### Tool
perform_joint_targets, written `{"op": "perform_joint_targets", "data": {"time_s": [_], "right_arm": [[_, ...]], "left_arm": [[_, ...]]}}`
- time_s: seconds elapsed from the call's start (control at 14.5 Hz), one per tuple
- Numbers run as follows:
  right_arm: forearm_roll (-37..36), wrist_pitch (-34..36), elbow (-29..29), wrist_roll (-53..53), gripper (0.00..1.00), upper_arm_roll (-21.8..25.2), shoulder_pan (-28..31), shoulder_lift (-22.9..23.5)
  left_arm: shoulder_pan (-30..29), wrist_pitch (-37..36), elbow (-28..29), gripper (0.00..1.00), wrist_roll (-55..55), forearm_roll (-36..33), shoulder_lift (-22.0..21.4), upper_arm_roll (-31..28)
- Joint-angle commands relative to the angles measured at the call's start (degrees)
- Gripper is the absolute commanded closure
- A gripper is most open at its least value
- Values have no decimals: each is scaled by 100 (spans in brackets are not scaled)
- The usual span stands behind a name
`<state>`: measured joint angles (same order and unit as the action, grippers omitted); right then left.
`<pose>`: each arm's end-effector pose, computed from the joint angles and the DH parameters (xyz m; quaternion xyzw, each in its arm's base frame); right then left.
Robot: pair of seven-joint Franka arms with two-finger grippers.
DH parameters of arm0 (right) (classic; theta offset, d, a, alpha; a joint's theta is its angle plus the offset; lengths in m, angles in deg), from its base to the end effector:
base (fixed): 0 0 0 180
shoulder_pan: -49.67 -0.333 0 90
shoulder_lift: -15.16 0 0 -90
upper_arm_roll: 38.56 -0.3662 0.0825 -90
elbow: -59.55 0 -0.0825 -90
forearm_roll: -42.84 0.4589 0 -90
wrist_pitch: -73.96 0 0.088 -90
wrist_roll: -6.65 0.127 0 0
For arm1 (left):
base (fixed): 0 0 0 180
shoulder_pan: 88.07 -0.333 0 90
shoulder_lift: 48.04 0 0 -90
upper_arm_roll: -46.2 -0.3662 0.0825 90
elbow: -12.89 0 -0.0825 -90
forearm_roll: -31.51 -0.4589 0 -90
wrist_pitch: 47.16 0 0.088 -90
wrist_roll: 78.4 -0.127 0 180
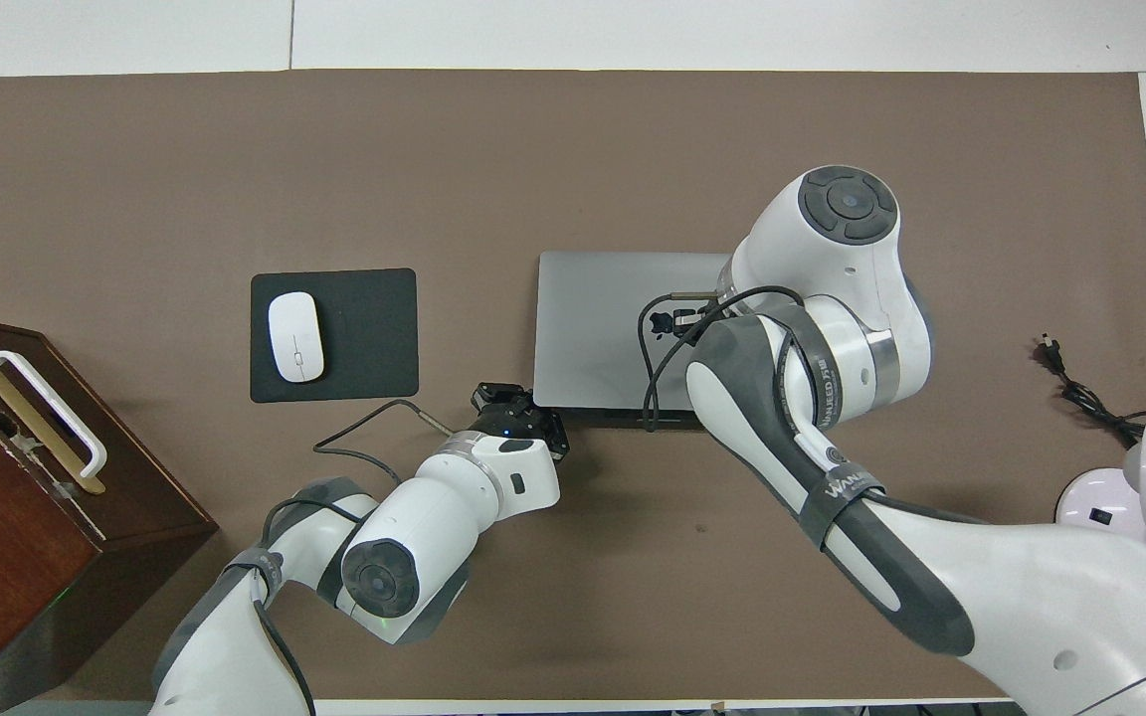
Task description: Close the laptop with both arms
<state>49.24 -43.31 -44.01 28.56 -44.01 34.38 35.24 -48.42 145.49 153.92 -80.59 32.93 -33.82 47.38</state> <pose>0.6575 0.2534 0.3288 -0.9956 0.0404 0.0747 0.0401 0.4436 -0.3798 0.2381 0.8861 -0.3348 0.3013 0.1095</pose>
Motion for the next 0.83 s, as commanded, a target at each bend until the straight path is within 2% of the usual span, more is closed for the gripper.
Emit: {"op": "perform_joint_targets", "data": {"time_s": [0.0, 0.76], "right_arm": [[151, -156, -121, 103, 100, -18, 8, -39], [142, -244, -165, 103, 100, -18, -1, 4]], "left_arm": [[200, -185, 496, 100, -71, 52, 125, -109], [209, -185, 487, 100, -71, 52, 125, -109]]}}
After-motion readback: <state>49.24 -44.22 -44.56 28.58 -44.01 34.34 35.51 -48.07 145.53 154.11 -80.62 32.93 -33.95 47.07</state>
